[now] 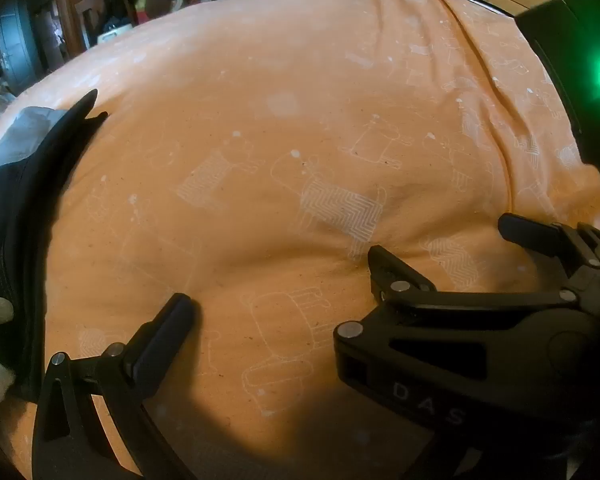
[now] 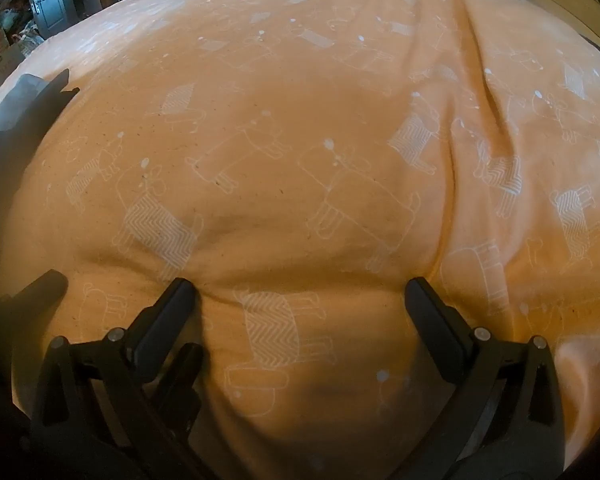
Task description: Fold small clothes
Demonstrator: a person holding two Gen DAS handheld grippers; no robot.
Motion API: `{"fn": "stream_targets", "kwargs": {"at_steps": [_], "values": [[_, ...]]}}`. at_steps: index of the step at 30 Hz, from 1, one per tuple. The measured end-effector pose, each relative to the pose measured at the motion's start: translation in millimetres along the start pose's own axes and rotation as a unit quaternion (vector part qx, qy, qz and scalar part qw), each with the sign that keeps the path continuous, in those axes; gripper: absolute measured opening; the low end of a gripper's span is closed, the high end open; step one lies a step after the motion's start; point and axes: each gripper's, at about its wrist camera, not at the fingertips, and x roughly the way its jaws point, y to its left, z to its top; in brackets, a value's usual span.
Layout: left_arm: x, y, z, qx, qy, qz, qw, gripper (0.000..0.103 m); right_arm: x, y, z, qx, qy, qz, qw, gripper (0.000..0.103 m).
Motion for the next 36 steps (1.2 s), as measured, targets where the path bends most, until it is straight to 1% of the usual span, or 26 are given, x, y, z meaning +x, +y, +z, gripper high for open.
{"fn": "stream_targets", "kwargs": {"at_steps": [10, 12, 23, 26, 36], "values": [[-0.8, 0.0, 0.8, 0.000, 0.001, -0.001, 1.0000, 0.103, 2.4, 5.1, 4.6, -0.001, 0.000, 0.000, 1.000, 0.103], [-0.8, -0.2, 0.8, 0.000, 0.001, -0.001, 1.0000, 0.103, -0.5, -0.6, -1.0, 0.001, -0.001, 0.000, 1.000, 0.103], [-1.3, -1.0, 0.9, -0.001, 0.002, -0.001, 1.0000, 0.103, -0.1, 0.2, -0.1, 0.000, 0.000, 0.001, 1.000, 0.103], [-1.5, -1.1, 0.9, -0.001, 0.002, -0.001, 1.0000, 0.103, 0.1, 8.0, 1.8, 0.000, 0.000, 0.001, 1.000, 0.103], [-1.8, -1.8, 0.9, -0.001, 0.002, -0.002, 1.0000, 0.103, 0.0, 8.0, 2.0, -0.001, -0.002, 0.001, 1.000, 0.103]]}}
